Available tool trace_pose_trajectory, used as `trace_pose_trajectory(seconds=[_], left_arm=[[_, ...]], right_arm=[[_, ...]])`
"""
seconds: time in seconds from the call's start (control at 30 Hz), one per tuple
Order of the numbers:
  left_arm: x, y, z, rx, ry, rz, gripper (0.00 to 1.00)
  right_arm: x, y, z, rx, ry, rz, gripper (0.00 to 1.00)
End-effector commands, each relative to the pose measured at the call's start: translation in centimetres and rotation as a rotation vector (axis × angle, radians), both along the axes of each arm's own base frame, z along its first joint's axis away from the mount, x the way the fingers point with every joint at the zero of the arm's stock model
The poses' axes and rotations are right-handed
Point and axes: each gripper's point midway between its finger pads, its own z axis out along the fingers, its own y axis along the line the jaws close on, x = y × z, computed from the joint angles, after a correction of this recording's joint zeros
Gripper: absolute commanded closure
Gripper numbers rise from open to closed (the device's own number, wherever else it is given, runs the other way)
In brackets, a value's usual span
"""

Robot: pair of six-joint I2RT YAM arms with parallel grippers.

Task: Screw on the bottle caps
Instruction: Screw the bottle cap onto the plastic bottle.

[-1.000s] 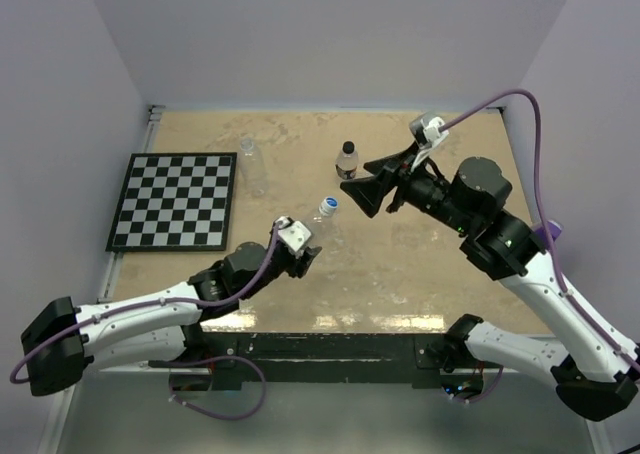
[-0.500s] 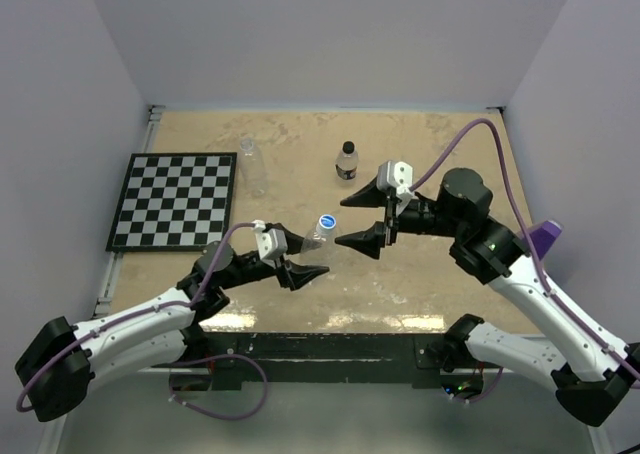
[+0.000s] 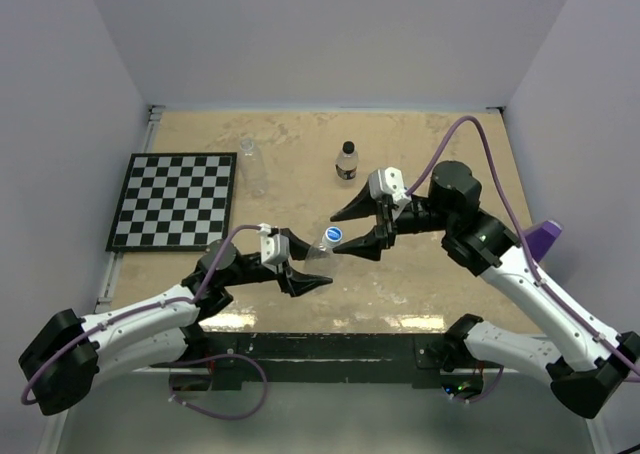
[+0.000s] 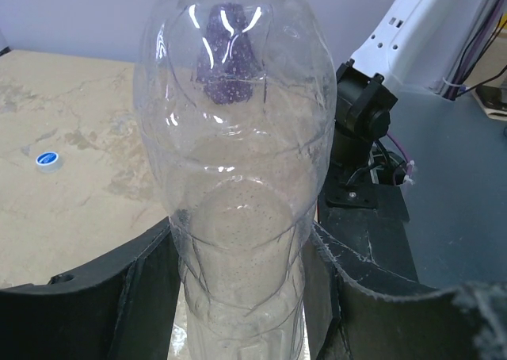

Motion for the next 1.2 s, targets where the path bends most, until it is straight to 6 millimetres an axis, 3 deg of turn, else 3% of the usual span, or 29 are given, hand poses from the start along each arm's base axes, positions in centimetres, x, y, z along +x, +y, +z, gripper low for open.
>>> trace_pose_trajectory(seconds=[0.0,0.4,0.53,0.73,0.8,0.9,1.17], left_arm=[[-0.1,-0.4,3.0,-0.066,-0.082,-0.034,1.0],[-0.1,-0.6,3.4,-0.063,-0.095,-0.041,1.0],[-0.1,-0.5,3.6,-0.062,-0.1,-0.044,1.0],[0.5,-0.3,4.2,-0.062,-0.111,0.0,1.0],[1.4,0.0,4.5,-0.058,-0.108,0.059,1.0],[3.6,0.5,4.6,-0.016,-0.105,0.18,1.0],[8.5,1.8,7.5,0.081,-0.175,0.547,1.0]], right_arm=[[-1.5,-0.1,2.7,0.051,-0.054,0.091,0.39],[-1.4,0.2,2.2,0.04,-0.029,0.104,0.5],[-1.4,0.3,2.3,0.044,-0.02,0.105,0.64],[-0.5,0.5,1.7,0.029,0.006,0.059,0.93],[0.1,0.5,1.5,0.023,0.019,0.02,0.99],[1.7,0.6,0.5,-0.003,0.059,-0.07,1.0],[6.8,0.5,-1.2,0.008,0.232,-0.374,1.0]])
